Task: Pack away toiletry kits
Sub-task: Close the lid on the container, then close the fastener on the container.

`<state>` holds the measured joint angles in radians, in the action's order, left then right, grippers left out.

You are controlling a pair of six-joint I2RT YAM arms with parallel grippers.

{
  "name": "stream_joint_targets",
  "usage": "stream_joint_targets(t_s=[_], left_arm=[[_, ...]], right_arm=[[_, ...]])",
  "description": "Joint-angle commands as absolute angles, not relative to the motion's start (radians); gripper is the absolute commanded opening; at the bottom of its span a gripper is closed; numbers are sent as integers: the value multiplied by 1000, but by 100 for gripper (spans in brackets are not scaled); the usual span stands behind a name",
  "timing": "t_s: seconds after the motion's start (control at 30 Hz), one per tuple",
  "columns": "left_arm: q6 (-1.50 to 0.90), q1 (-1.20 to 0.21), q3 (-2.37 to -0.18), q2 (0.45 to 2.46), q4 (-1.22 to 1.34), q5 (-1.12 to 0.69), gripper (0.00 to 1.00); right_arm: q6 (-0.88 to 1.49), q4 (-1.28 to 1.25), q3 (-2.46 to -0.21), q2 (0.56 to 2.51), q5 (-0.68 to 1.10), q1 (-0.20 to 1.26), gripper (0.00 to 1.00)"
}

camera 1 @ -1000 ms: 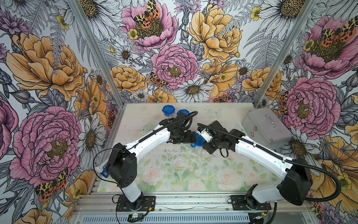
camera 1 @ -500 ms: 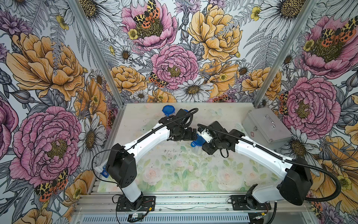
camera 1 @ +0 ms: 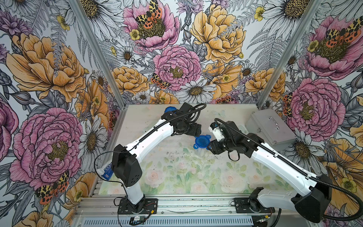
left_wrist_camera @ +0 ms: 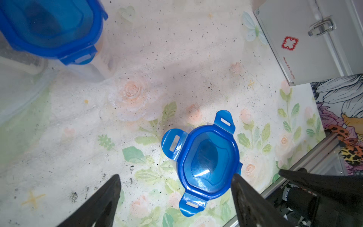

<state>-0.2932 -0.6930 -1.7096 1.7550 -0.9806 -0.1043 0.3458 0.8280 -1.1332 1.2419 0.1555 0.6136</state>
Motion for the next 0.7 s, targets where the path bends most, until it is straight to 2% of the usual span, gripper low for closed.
stream_joint_targets(t_s=[0.0, 0.37, 0.67], left_arm=[[-180, -708, -1752, 1802, -996, -99, 86], [-42, -725, -1824, 1891, -1029, -107, 75], [-19, -738, -1800, 1884, -1029, -116, 73]], right_arm=[[577, 829, -1118, 1261, 290, 562, 49], [738, 827, -1131, 1288, 385, 563, 38], [729, 824, -1134, 1352, 382, 563, 38]])
